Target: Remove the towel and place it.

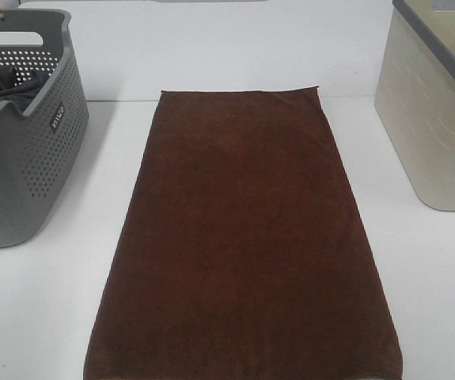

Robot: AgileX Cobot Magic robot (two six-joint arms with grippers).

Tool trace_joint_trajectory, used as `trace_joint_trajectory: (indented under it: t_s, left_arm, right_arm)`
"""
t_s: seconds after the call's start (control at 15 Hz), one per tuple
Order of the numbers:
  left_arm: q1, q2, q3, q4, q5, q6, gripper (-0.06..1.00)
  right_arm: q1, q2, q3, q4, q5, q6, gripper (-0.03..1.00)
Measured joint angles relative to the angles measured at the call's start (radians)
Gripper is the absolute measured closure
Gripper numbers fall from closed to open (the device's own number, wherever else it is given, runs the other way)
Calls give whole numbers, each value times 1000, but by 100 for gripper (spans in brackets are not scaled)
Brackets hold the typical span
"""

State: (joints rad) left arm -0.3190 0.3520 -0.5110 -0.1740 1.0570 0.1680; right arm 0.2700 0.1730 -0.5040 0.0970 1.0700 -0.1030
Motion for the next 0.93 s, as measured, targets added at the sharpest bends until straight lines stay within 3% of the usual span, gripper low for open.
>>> trace_joint_trajectory:
  t_s: [0.13,0.4,0.6,0.73,0.93]
  left_arm:
    - [36,-33,0,-1,-1,0,26]
    - [190,-160,0,-1,-1,0,26]
    - [287,-269,0,0,-1,0,26]
    - [300,-332,0,0,-1,0,26]
    - [300,-357,0,0,0,0,26]
  right_arm:
    - [0,0,0,0,0,0,40]
    - [-3,0,0,0,0,0,40]
    - [-101,0,0,1,0,0,40]
    - [-191,-19,0,1,-1,0,40]
    - [-231,-96,0,1,-2,0,40]
